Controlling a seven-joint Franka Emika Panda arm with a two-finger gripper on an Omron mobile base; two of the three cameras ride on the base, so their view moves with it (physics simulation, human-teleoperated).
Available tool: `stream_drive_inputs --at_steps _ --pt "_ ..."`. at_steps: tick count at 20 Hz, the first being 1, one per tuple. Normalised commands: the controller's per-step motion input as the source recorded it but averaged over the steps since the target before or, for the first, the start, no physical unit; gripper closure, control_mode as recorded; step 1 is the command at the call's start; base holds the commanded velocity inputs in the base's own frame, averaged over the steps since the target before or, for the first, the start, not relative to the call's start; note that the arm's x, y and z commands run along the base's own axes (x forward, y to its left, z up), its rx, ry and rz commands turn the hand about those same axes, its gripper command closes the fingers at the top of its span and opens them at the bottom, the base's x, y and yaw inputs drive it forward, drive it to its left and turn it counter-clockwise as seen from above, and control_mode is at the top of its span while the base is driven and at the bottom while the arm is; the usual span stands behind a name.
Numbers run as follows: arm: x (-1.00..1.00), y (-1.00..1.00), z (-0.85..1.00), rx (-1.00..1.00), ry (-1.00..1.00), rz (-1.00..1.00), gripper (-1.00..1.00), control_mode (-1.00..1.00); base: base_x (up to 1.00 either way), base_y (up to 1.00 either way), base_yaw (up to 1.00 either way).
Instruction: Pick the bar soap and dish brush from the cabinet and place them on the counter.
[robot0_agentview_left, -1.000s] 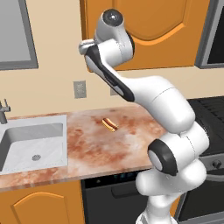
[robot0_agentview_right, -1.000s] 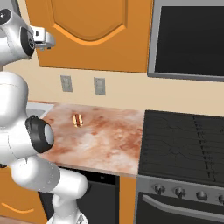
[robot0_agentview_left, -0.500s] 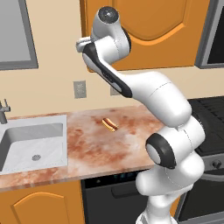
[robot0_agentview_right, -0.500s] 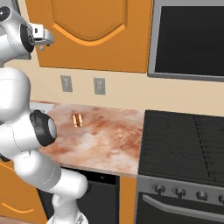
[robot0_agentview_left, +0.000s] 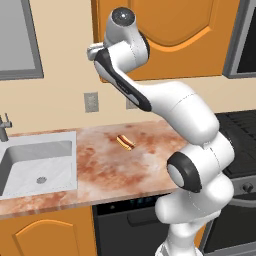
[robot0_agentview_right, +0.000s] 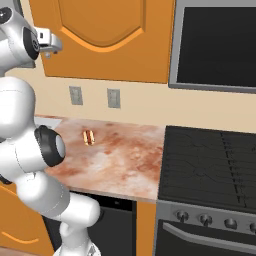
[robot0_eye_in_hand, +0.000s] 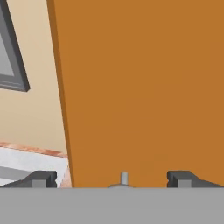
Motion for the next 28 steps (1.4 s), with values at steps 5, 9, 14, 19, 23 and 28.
stream_drive_inputs --at_steps 5,9,14,19,23,28 --pt "0.00 -0.04 -0.13 0.00 0.02 -0.02 -1.00 -1.00 0.00 0.00 0.00" --pt "0.01 -0.02 -0.11 0.00 0.01 -0.03 -1.00 -1.00 0.00 0.00 0.00" --pt "0.10 -0.02 -0.08 0.00 0.01 -0.02 -1.00 -1.00 0.00 0.00 0.00" --pt "0.19 -0.01 0.00 0.00 0.00 0.00 -1.00 -1.00 0.00 0.00 0.00" --pt "0.17 0.00 0.00 0.00 0.00 0.00 -1.00 -1.00 0.00 0.00 0.00" --pt "0.09 0.01 0.00 0.00 0.00 0.00 1.00 -1.00 0.00 0.00 0.00"
